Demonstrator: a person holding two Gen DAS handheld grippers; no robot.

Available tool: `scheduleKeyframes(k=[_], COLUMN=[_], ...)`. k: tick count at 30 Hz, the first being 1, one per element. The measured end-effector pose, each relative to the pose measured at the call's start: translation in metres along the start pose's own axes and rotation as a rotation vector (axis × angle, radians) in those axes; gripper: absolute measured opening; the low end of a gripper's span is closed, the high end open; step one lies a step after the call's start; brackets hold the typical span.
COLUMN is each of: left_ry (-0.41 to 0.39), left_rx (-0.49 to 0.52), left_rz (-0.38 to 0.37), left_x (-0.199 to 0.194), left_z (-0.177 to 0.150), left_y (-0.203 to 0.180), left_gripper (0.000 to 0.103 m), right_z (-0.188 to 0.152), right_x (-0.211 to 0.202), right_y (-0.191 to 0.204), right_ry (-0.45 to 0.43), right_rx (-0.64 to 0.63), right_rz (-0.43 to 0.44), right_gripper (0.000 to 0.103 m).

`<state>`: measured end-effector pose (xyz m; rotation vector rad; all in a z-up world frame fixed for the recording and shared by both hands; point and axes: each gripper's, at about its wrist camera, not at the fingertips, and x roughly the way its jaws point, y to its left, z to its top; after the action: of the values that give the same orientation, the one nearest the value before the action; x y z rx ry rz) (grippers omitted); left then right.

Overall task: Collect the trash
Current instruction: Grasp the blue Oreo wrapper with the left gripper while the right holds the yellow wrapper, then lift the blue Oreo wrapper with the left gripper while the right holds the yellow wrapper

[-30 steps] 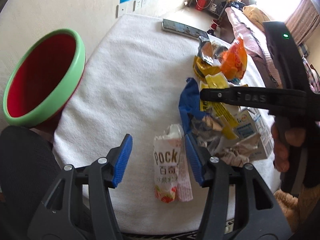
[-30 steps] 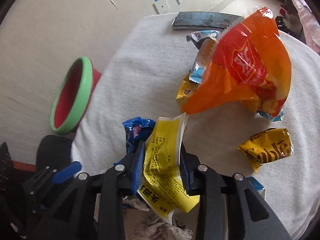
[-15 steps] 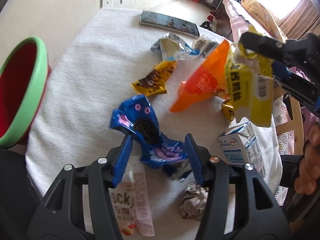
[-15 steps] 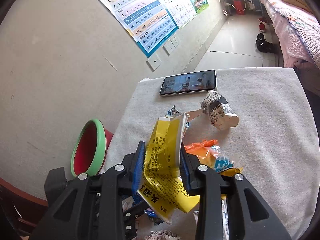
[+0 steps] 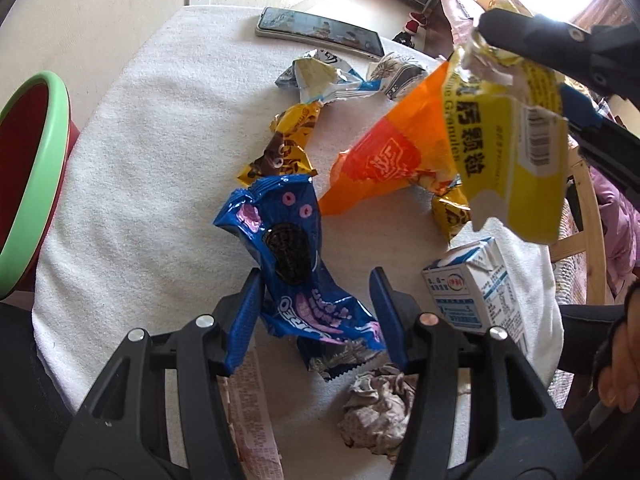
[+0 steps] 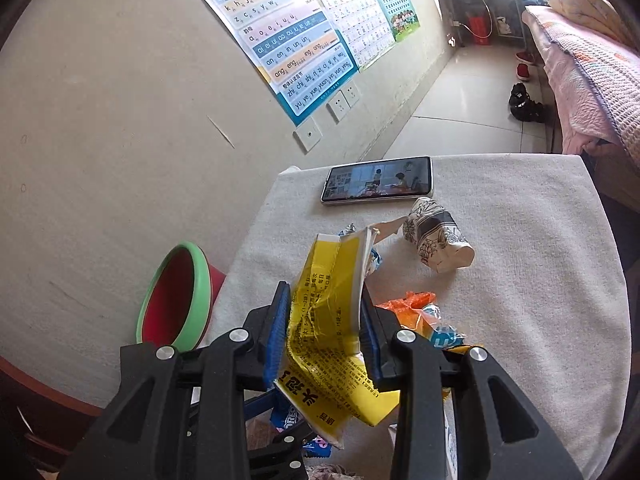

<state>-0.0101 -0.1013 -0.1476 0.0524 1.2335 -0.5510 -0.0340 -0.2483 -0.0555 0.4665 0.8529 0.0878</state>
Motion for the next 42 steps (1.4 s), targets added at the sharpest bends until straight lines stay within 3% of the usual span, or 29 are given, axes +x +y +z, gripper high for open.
scheduleKeyframes(k=[5,13,18,20,22,25,30,32,35,36,42], left_ry=[0.0,-0.035,-0.048,-0.049,-0.059,-0.054,0.006,0.015,0.021,0.018,-0.079], left_rx=[-0.013,-0.035,-0.042,-0.036,-0.032,-0.026,0.019,0.057,0.087,0.089,0.076], left_rz=[-0.01,-0.042,-0.048,-0.051,-0.053,-0.041,0.013,0.044,0.061,0.056,0.04], left_x=[0.004,-0.005,-0.012,-0.015,-0.016,-0.012,0.01,0.017,0.021,0.02,-0.011], left_z=[-0.003,-0.007,-0.005,-0.004,-0.004,-0.002,-0.003,-0.005,-0.009,-0.009,0.0], left_y=[0.002,0.02,0.02,0.017,0.014,0.009,-0.005,-0.012,-0.016,-0.016,-0.008], left_gripper=[0.049,0.017,0.017,0.025,0.05,0.061,0.062,0.059,0.041,0.028,0.025], right_z=[0.0,0.001,0.001,0.002,0.002,0.002,0.002,0.003,0.004,0.003,0.004], right_x=[0.0,-0.001,-0.004,-0.004,-0.004,-0.002,-0.002,-0.002,-0.001,-0.002,-0.002], right_y=[0.004,0.012,0.017,0.016,0.015,0.016,0.016,0.016,0.015,0.015,0.018], right_ry=[-0.002,-0.017,-0.035,-0.035,-0.032,-0.026,-0.025,-0.027,-0.028,-0.029,-0.031], right_rx=[-0.012,-0.032,-0.047,-0.044,-0.039,-0.037,-0.04,-0.038,-0.032,-0.031,-0.039], right_rz=[-0.004,0.005,0.009,0.005,0.001,0.001,0.002,0.001,-0.001,-0.001,0.004], right_gripper=[0.032,0.032,0.032,0.032,0.032,0.032,0.032,0.032,0.033,0.033,0.033])
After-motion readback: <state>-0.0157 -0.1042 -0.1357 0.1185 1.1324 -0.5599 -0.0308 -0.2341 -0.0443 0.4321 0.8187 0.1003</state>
